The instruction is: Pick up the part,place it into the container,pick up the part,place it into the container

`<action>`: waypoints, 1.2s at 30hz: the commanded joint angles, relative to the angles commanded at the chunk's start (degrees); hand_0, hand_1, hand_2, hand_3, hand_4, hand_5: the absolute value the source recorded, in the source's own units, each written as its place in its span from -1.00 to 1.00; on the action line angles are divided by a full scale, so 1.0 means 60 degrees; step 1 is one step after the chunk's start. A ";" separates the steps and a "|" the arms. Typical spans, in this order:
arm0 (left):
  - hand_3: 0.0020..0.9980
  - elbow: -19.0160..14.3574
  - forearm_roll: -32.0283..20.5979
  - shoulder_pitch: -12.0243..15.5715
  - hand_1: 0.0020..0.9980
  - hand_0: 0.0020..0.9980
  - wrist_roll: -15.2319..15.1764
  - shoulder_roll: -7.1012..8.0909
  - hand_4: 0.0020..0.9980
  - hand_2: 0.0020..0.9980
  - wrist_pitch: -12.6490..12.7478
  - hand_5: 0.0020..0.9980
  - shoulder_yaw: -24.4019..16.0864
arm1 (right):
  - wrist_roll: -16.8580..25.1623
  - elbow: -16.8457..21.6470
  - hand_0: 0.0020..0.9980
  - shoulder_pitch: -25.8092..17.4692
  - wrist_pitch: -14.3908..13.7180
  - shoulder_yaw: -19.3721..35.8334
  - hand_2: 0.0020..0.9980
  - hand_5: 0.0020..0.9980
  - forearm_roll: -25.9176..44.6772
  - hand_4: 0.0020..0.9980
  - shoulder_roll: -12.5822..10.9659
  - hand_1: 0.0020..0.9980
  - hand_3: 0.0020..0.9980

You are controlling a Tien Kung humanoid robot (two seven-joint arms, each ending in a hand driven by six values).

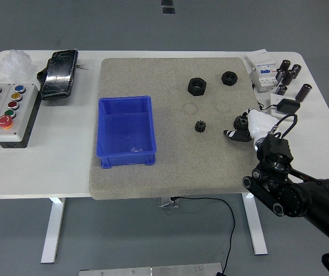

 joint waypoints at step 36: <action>0.23 0.0000 -0.0075 0.0001 0.09 0.23 0.0020 0.0031 0.23 0.10 -0.0005 -0.32 0.0101 | 0.1436 0.3763 -0.03 0.1173 -0.1564 -0.2639 -0.34 -0.99 0.1142 -0.79 0.0887 0.03 0.04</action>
